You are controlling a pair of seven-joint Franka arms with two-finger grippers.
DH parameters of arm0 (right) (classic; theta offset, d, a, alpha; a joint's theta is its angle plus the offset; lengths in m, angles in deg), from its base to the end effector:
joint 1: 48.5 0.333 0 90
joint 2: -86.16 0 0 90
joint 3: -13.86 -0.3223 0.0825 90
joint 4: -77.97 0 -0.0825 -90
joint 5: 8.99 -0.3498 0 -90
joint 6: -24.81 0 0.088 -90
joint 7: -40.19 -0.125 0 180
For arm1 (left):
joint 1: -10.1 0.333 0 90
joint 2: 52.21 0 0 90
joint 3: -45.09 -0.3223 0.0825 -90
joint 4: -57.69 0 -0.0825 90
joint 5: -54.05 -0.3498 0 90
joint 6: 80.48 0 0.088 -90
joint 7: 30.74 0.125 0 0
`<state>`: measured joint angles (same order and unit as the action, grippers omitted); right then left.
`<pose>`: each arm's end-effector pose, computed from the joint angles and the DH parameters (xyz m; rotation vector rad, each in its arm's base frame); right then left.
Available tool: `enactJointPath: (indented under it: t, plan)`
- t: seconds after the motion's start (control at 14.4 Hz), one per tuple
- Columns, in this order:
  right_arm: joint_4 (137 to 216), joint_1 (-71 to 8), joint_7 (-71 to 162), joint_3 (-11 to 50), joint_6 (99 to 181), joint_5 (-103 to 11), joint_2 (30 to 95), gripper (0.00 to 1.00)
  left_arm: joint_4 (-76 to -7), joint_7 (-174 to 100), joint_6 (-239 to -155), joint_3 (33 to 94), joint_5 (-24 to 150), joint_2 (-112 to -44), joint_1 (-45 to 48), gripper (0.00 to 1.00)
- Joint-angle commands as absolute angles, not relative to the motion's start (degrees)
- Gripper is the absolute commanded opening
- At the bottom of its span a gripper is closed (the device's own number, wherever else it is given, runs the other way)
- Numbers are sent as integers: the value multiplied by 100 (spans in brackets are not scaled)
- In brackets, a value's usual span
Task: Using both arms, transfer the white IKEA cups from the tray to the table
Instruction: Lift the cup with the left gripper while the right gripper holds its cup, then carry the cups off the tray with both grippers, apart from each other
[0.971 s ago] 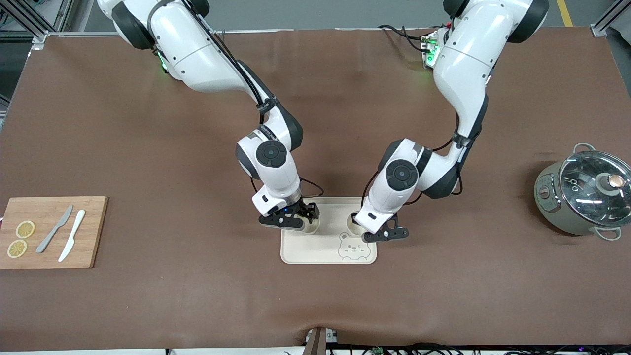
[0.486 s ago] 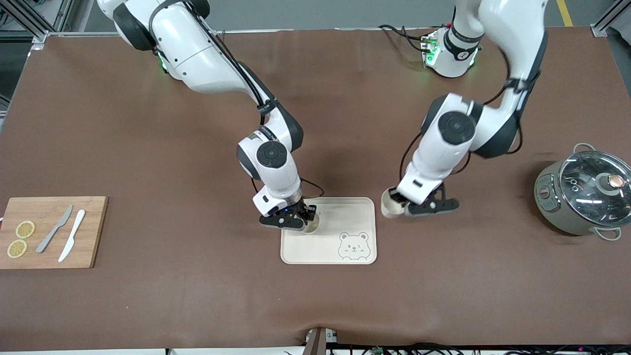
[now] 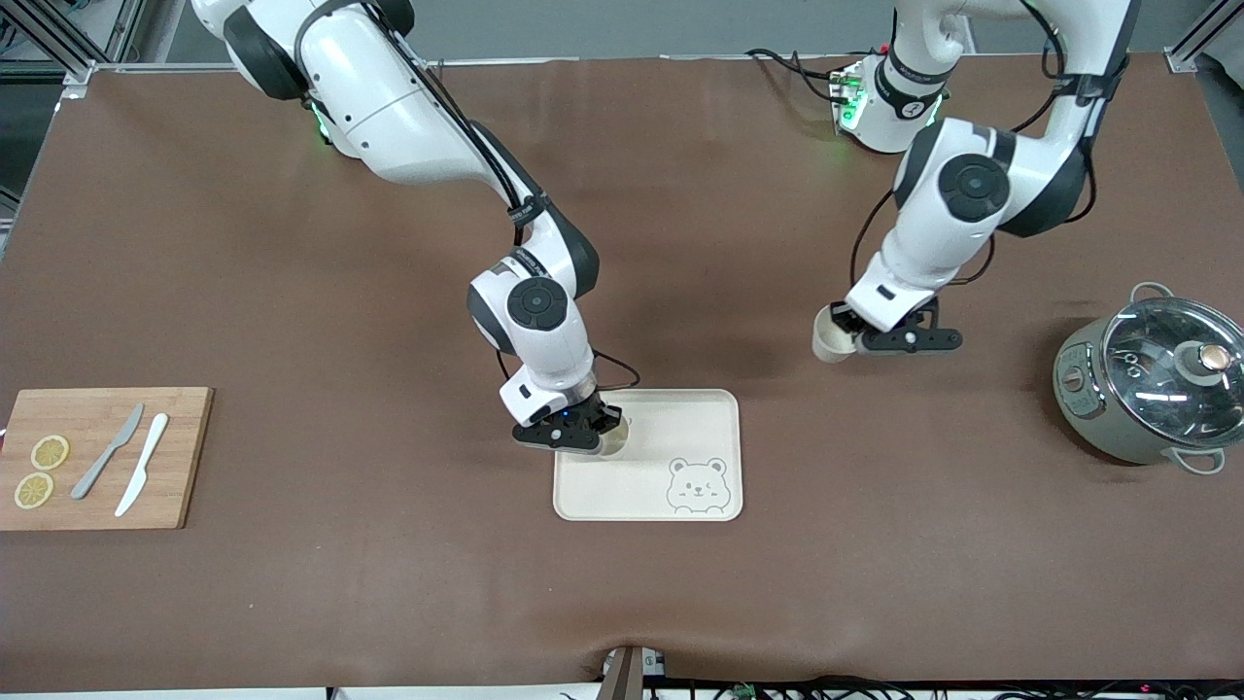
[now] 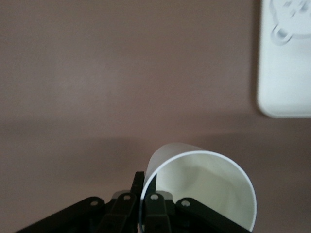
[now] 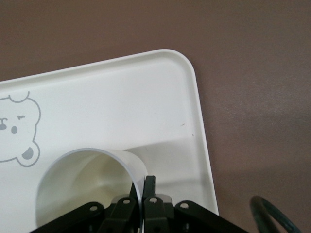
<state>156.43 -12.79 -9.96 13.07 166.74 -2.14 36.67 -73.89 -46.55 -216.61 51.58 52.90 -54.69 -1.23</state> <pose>0.5976 0.4379 0.2296 -2.9996 0.2393 -0.3463 0.4739 -0.1517 0.3459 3.1384 -0.0771 0.0590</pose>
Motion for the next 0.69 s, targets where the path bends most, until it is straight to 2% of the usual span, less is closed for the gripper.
enactJointPath:
  t: [0.0, 0.14, 0.42, 0.62]
  plan:
    - [15497, -1211, -1158, 1377, 16570, -81, 3675, 0, -8047, -3963, -21776, 5221, 5449, -4993, 297, 0]
    - [15505, -1368, -1096, 1368, 16378, -117, 3938, 0, -8083, -3761, -21820, 5221, 5457, -5089, 499, 0]
    - [15610, -2017, 182, 1324, 14518, -266, 5211, 0, -8083, -2822, -21995, 5212, 6009, -5458, 939, 0]
    - [16092, -2668, 1361, 1324, 13716, -520, 6090, 0, -8144, -2318, -22267, 5221, 6187, -5695, 1238, 0]
